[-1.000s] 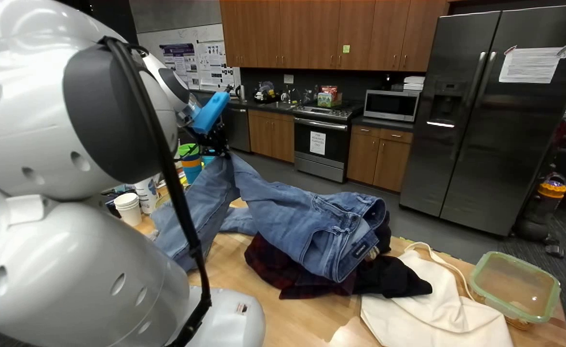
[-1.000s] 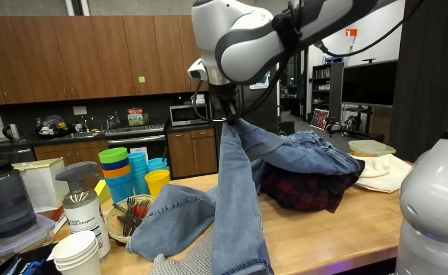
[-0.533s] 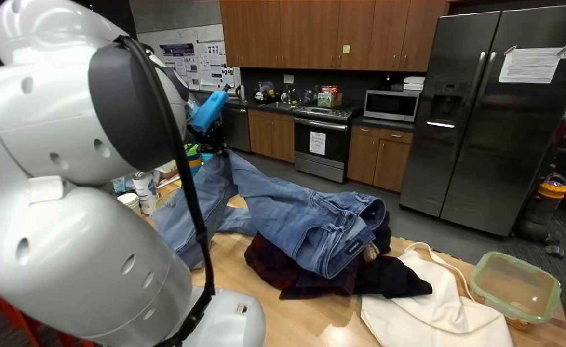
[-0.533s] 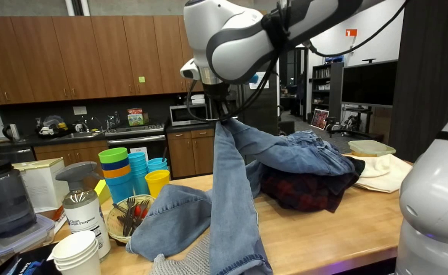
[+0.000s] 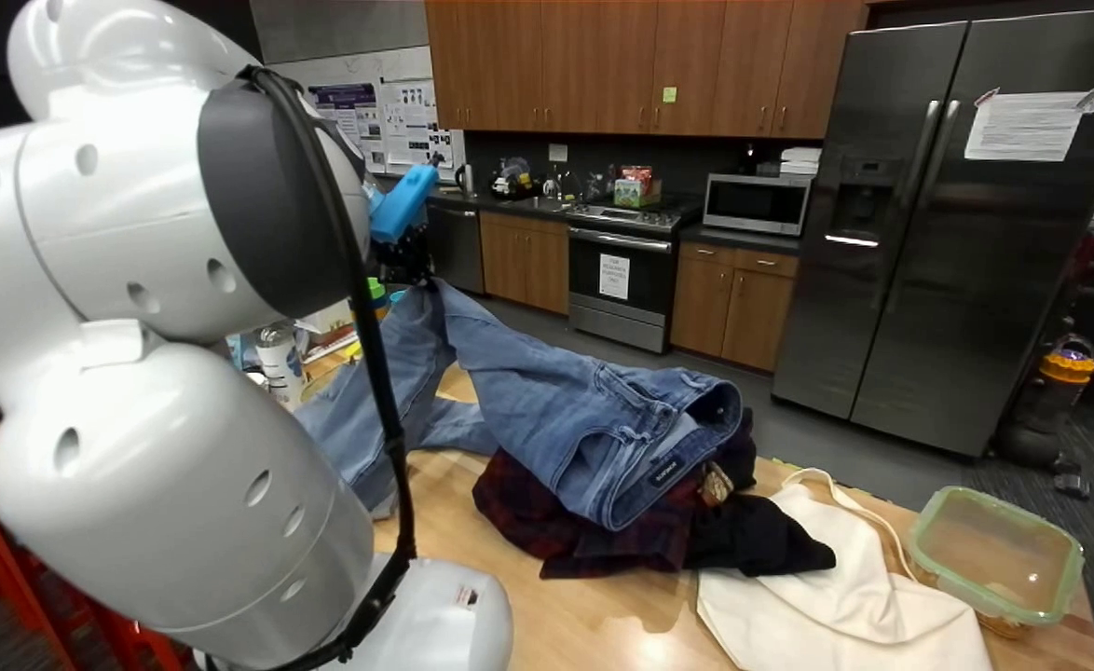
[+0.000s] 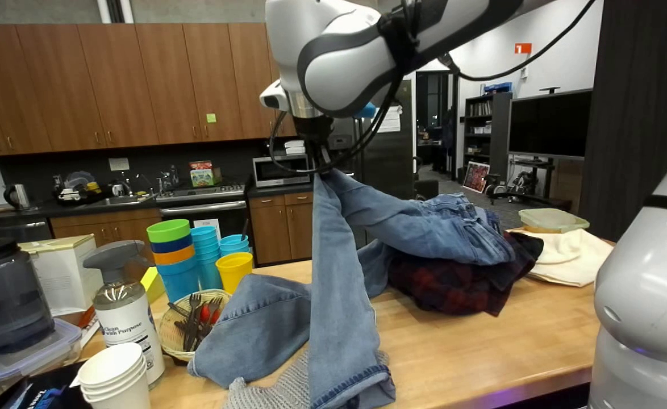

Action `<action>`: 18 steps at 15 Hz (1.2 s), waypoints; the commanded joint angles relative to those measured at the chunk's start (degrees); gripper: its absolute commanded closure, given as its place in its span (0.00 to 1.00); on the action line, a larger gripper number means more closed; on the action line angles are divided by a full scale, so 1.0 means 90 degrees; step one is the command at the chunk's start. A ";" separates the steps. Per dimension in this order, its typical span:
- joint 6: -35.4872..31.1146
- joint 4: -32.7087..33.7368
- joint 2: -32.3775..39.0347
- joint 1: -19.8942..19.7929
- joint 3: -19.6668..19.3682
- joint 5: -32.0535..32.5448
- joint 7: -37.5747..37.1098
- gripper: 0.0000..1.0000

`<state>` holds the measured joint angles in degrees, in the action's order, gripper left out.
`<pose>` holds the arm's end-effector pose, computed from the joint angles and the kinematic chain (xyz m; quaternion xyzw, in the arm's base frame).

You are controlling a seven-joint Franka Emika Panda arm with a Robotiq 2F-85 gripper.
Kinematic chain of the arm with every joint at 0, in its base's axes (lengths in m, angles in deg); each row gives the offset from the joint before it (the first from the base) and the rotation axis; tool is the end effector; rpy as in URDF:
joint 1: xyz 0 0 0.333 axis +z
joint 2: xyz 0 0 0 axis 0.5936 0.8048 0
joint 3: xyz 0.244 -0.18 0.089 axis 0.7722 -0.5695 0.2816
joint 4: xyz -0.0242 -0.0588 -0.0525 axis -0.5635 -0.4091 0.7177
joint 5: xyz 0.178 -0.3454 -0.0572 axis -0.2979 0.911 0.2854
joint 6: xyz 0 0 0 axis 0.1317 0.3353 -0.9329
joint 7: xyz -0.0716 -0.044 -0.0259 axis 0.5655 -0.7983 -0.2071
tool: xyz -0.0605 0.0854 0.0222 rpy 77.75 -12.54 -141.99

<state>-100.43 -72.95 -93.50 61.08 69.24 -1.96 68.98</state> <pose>0.3417 0.3431 0.5839 0.6552 0.6937 0.1387 0.2650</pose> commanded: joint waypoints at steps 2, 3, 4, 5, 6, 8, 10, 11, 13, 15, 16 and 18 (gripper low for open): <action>0.0043 0.0046 -0.0098 -0.0116 -0.0092 -0.0020 0.0008 0.64; 0.0034 0.0018 -0.0120 -0.0133 -0.0115 -0.0026 0.0009 0.59; 0.0025 -0.0019 -0.0139 -0.0146 -0.0137 -0.0033 0.0006 0.52; 0.0017 -0.0048 -0.0156 -0.0152 -0.0164 -0.0043 0.0021 0.45; 0.0005 -0.0092 -0.0178 -0.0152 -0.0181 -0.0056 0.0023 0.38; 0.0022 -0.0217 -0.0252 -0.0124 -0.0174 -0.0044 0.0058 0.25; 0.0068 -0.0387 -0.0354 -0.0060 -0.0126 -0.0021 0.0126 0.11; 0.0112 -0.0527 -0.0449 0.0002 -0.0088 -0.0028 0.0199 0.02; 0.0264 -0.0821 -0.0644 0.0163 -0.0045 -0.0127 0.0379 0.00; 0.0459 -0.1138 -0.0882 0.0347 -0.0020 -0.0253 0.0478 0.00; 0.0587 -0.1285 -0.1014 0.0437 -0.0015 -0.0316 0.0495 0.00; 0.0866 -0.1571 -0.1287 0.0640 -0.0024 -0.0514 0.0481 0.00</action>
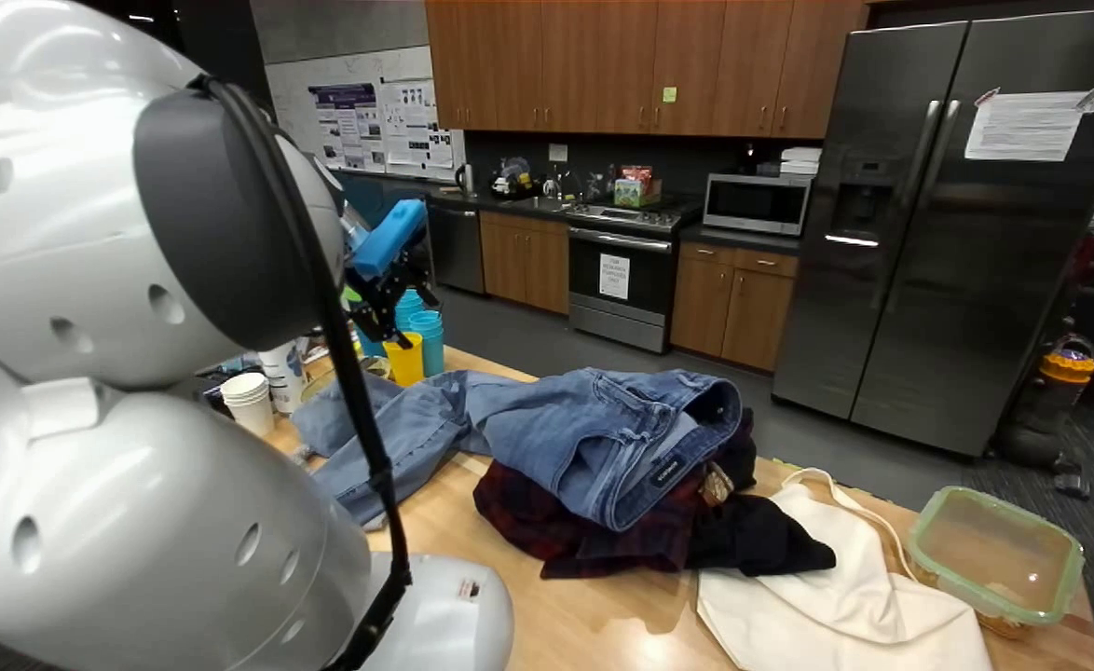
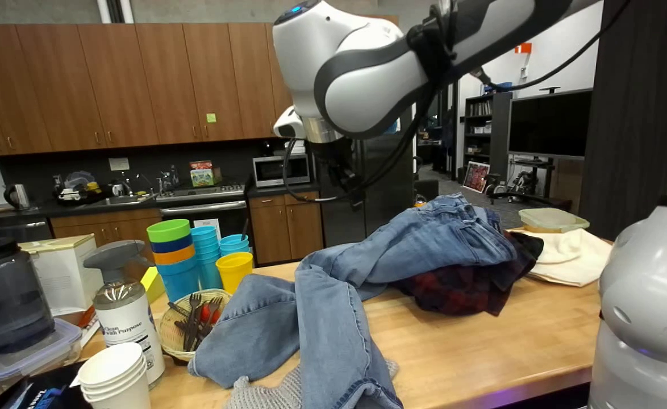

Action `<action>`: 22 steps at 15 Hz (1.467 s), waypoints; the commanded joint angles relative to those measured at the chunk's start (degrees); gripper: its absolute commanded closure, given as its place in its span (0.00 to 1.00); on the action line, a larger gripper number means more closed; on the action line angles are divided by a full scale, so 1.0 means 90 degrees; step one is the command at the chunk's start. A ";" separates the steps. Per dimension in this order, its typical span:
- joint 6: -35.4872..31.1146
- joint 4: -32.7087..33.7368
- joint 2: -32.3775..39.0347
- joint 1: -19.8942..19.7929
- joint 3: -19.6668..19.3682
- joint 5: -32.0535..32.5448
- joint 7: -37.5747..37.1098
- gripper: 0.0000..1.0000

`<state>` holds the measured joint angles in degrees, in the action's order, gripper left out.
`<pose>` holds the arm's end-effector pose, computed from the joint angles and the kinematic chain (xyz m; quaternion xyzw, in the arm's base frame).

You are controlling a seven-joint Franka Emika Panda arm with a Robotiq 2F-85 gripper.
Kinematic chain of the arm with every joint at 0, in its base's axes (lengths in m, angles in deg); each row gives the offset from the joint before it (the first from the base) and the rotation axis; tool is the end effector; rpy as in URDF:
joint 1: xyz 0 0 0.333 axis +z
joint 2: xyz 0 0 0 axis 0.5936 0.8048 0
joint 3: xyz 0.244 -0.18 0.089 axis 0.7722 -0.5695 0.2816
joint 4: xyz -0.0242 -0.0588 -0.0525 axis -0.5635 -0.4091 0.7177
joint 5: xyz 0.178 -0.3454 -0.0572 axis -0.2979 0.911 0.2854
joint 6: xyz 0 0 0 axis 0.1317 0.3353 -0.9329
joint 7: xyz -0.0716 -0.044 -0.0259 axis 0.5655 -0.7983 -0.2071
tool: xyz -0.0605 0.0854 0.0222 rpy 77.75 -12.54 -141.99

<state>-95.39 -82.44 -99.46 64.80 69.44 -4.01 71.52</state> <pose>0.2920 0.3265 0.5380 0.6335 0.7220 0.0648 0.2707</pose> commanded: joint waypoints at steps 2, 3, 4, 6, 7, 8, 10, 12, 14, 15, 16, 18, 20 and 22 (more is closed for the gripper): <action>0.0635 -0.0743 -0.0866 0.0422 -0.0072 -0.0524 0.0171 0.00; 0.0823 -0.0811 -0.0934 0.0508 -0.0085 -0.0659 0.0145 0.00; 0.1032 -0.0878 -0.0995 0.0595 -0.0091 -0.0785 0.0092 0.00; 0.1400 -0.1028 -0.1050 0.0759 -0.0096 -0.1064 -0.0004 0.00; 0.1518 -0.1130 -0.1026 0.0844 -0.0100 -0.1202 -0.0039 0.00; 0.1573 -0.1234 -0.0999 0.0934 -0.0124 -0.1349 -0.0038 0.00; 0.1509 -0.1468 -0.0938 0.1116 -0.0141 -0.1624 -0.0075 0.00; 0.1170 -0.1767 -0.0969 0.1308 -0.0142 -0.1772 -0.0067 0.00; 0.0847 -0.2016 -0.0916 0.1452 -0.0098 -0.1809 -0.0191 0.00; 0.0671 -0.2149 -0.0909 0.1533 -0.0097 -0.1833 -0.0248 0.00; 0.0486 -0.2293 -0.0912 0.1617 -0.0106 -0.1860 -0.0332 0.00; 0.0077 -0.2561 -0.0875 0.1768 -0.0128 -0.1918 -0.0496 0.00; -0.0402 -0.2861 -0.0859 0.1926 -0.0142 -0.2010 -0.0680 0.00; -0.0944 -0.3171 -0.0825 0.2088 -0.0201 -0.2106 -0.0804 0.00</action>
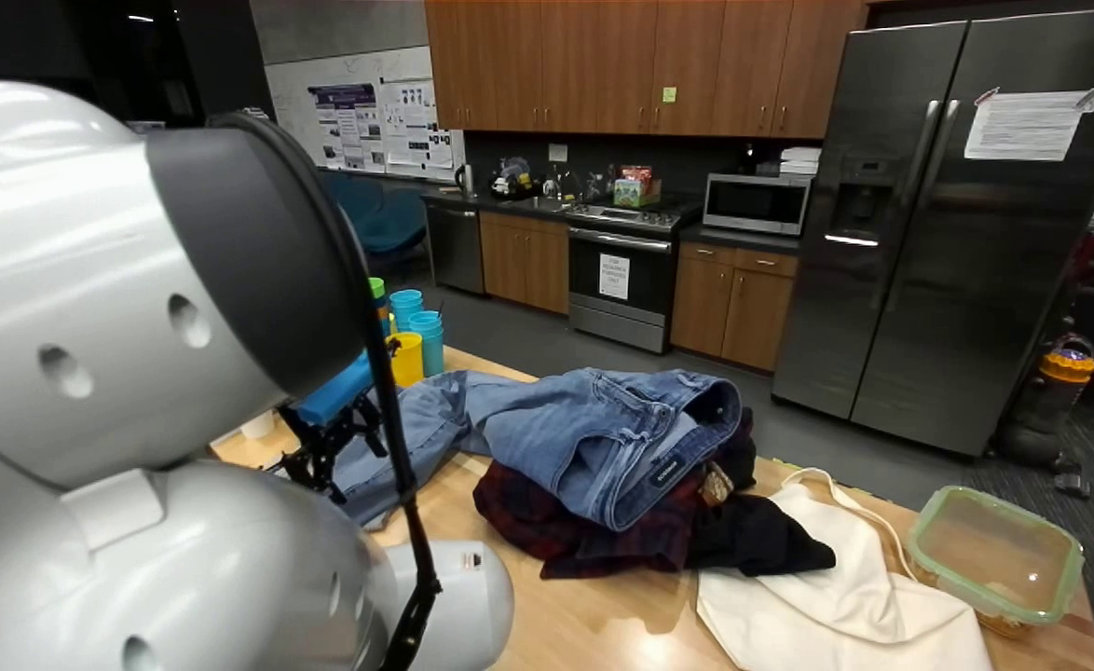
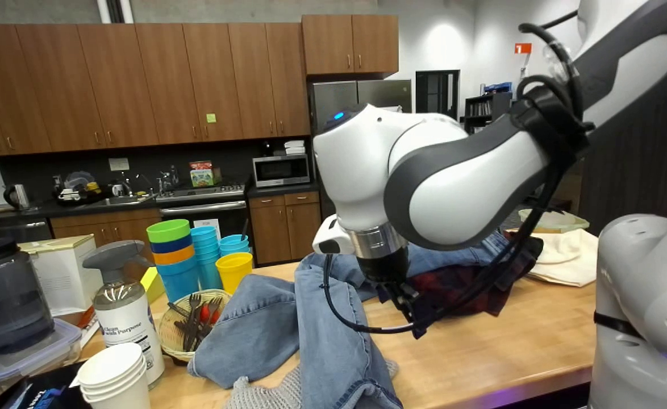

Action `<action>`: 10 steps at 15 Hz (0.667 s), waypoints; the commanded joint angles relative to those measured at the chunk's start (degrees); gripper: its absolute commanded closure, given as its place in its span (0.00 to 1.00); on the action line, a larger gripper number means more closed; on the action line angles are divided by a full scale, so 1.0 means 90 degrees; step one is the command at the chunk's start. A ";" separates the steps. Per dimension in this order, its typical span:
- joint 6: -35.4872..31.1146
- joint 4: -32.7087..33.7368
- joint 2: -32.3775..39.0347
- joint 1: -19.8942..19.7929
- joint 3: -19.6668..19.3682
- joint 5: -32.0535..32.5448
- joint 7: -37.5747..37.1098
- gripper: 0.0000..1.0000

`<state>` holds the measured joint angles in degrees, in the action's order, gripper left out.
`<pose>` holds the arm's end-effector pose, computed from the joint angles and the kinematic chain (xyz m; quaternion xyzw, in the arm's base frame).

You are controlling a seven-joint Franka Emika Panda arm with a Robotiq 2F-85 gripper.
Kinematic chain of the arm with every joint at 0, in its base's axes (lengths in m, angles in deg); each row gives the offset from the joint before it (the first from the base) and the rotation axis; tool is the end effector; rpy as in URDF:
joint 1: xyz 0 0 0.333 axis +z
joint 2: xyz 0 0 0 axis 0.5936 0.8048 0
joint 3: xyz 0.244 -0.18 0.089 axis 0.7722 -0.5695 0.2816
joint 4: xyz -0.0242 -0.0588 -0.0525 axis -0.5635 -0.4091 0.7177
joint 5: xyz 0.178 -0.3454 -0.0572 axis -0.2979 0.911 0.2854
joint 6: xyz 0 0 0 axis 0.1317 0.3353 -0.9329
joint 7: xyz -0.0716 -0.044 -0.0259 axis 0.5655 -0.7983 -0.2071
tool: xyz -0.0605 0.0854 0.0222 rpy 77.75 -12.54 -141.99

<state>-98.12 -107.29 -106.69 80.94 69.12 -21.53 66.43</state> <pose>0.1578 0.3032 0.3812 0.6292 0.7592 -0.0422 0.1607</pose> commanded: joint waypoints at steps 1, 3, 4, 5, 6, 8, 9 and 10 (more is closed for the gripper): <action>-0.0992 -0.0582 0.0002 0.0405 -0.0229 -0.0239 -0.0220 0.00; -0.1529 -0.0448 0.0410 0.0559 -0.0322 -0.0308 -0.0087 0.00; -0.1787 -0.0533 0.0481 0.0676 -0.0379 -0.0339 -0.0008 0.00; -0.1980 -0.0533 0.0574 0.0767 -0.0435 -0.0379 0.0050 0.00; -0.2086 -0.0525 0.0664 0.0857 -0.0490 -0.0447 0.0075 0.00; -0.2348 -0.0492 0.0880 0.0981 -0.0577 -0.0525 0.0129 0.00; -0.2425 -0.0480 0.0972 0.1035 -0.0604 -0.0581 0.0124 0.00; -0.2508 -0.0478 0.1054 0.1073 -0.0660 -0.0624 0.0160 0.00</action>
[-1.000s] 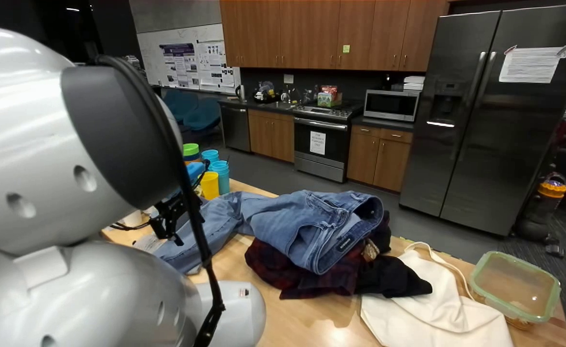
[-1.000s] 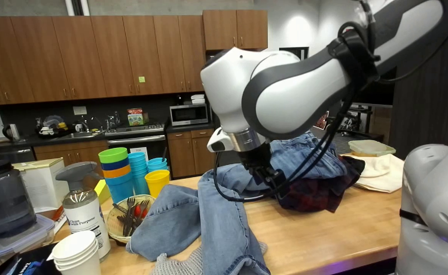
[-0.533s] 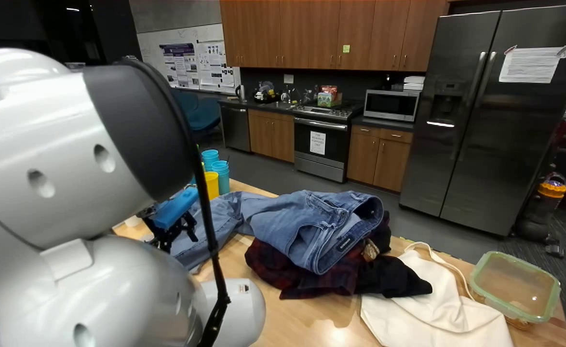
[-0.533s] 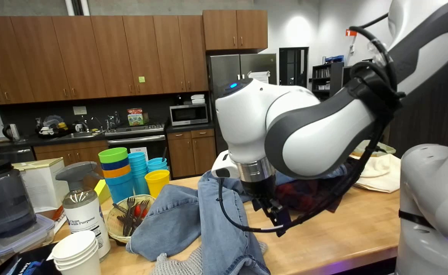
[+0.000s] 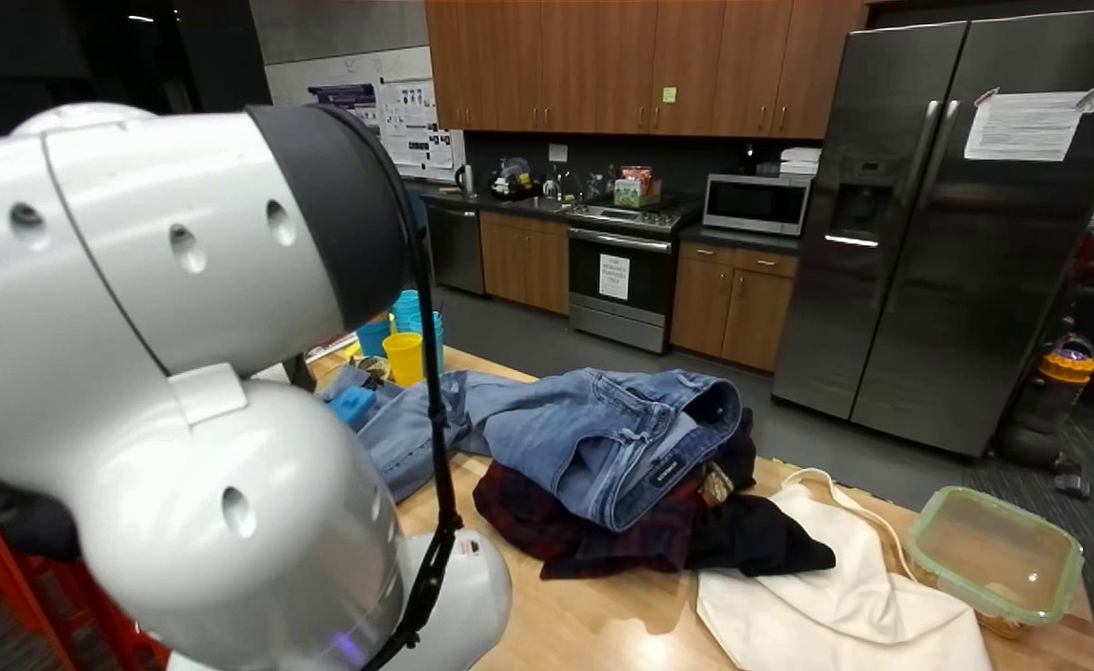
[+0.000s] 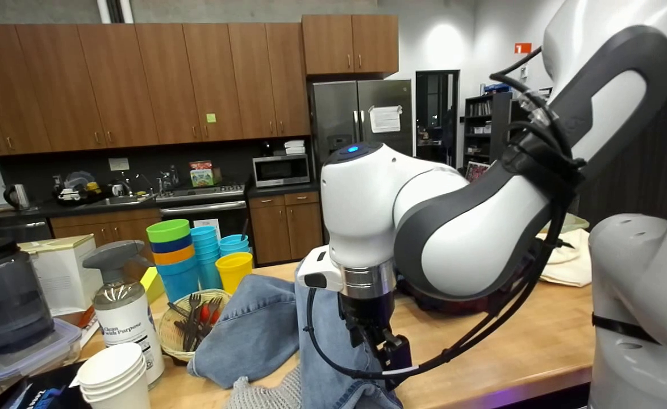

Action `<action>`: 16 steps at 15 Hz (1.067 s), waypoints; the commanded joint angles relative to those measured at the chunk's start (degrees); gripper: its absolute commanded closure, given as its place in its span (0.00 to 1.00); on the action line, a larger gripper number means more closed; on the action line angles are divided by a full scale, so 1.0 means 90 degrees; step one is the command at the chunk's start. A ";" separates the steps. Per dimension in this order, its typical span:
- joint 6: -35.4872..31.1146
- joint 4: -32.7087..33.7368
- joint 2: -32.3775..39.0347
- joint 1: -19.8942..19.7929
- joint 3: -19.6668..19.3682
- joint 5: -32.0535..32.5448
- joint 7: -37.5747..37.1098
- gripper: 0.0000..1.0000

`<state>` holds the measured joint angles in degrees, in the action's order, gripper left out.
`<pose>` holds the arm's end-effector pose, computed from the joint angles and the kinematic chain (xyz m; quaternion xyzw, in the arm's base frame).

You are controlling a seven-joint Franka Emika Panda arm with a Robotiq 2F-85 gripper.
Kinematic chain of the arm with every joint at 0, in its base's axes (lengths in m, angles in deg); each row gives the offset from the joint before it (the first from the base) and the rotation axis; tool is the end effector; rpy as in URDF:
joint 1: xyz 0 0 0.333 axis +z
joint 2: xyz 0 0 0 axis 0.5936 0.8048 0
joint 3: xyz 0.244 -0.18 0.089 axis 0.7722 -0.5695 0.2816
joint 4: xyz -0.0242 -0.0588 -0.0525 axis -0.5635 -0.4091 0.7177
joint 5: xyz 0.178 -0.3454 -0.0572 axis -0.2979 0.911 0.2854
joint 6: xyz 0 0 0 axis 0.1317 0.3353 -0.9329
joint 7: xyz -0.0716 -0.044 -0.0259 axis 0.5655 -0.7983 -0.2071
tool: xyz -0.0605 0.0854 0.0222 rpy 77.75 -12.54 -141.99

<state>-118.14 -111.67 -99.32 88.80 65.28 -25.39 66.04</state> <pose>0.1377 0.3341 0.3350 0.6039 0.7929 0.0246 0.0767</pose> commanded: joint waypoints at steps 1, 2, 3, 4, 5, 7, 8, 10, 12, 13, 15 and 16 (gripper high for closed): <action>-0.0352 0.0013 0.0322 0.0240 -0.0285 -0.0262 0.0229 0.00; -0.0401 0.0017 0.0391 0.0267 -0.0326 -0.0335 0.0252 0.00; -0.0433 0.0022 0.0462 0.0267 -0.0358 -0.0392 0.0278 0.00; -0.0469 0.0024 0.0524 0.0263 -0.0398 -0.0467 0.0333 0.00; -0.0498 0.0028 0.0599 0.0232 -0.0423 -0.0518 0.0350 0.00; -0.0535 0.0031 0.0690 0.0176 -0.0448 -0.0567 0.0397 0.27; -0.0544 0.0033 0.0738 0.0144 -0.0449 -0.0564 0.0387 0.32; -0.0518 0.0036 0.0802 0.0097 -0.0446 -0.0530 0.0359 0.47; -0.0468 0.0044 0.0826 0.0060 -0.0433 -0.0489 0.0333 0.65; -0.0438 0.0049 0.0816 0.0042 -0.0421 -0.0481 0.0316 0.72; -0.0401 0.0067 0.0769 0.0023 -0.0374 -0.0428 0.0295 0.88; -0.0393 0.0081 0.0742 0.0030 -0.0355 -0.0402 0.0305 0.94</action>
<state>-122.12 -111.01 -91.90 89.51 61.59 -29.45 68.23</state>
